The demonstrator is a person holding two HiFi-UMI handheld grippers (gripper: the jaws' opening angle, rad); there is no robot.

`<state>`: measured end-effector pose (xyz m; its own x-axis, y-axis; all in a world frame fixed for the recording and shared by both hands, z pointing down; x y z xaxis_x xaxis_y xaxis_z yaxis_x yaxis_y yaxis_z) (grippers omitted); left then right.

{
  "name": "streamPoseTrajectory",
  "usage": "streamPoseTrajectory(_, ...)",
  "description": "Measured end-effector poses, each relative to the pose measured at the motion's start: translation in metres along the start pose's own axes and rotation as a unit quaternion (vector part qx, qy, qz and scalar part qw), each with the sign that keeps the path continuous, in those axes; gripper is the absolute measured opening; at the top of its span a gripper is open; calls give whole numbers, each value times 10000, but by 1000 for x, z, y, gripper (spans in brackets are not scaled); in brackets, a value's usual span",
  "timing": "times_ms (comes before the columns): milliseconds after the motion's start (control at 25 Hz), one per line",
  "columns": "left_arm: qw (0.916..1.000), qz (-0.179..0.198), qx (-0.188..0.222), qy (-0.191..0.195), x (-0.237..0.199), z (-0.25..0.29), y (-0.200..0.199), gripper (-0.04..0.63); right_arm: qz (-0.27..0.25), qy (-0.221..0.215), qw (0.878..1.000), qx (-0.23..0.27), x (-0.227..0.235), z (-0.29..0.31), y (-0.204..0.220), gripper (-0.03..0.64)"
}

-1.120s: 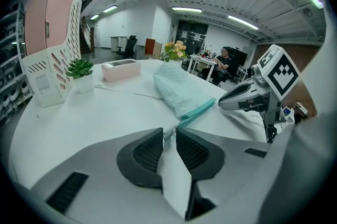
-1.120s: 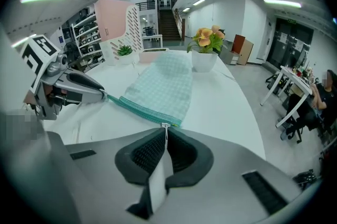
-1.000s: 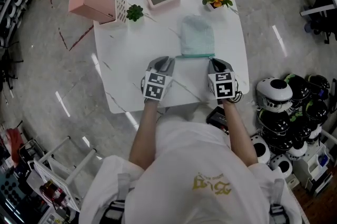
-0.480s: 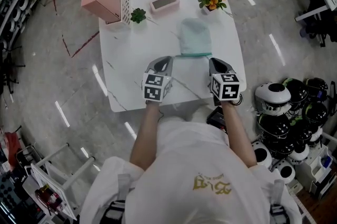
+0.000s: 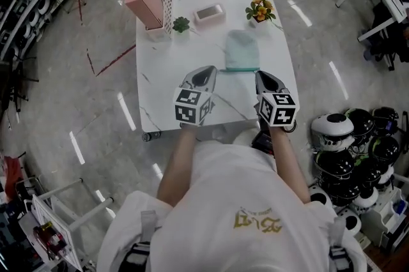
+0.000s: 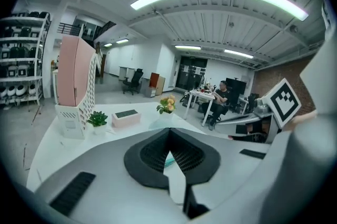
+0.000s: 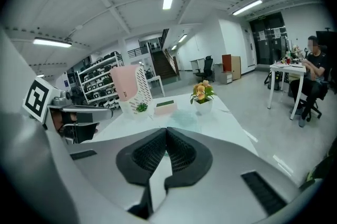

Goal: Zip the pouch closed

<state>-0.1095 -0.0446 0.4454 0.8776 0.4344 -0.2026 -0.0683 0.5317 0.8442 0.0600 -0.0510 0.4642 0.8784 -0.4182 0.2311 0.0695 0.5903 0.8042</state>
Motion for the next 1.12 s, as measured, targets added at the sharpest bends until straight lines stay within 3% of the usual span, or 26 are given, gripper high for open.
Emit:
streamPoseTrajectory(160,9989,-276,351,103,8,-14,-20,17,-2,-56,9997,229,-9,-11,-7,12)
streamPoseTrajectory(320,9986,-266,461,46,9,-22,-25,18,-46,-49,9996,286,-13,-17,-8,12)
streamPoseTrajectory(1120,9985,-321,433,6,10,-26,-15,17,3,7,9998,202,-12,-20,-5,12)
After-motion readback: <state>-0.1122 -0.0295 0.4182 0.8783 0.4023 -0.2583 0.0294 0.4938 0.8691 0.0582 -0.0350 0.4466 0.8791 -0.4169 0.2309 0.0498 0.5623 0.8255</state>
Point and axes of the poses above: the fingertips, and each gripper's own axes: z forward along the fingers, x to its right, y out of its underside, the point moved 3 cm from there along -z, backward along the fingers, and after that the axes turned 5 degrees about -x, right-handed, at the moved point
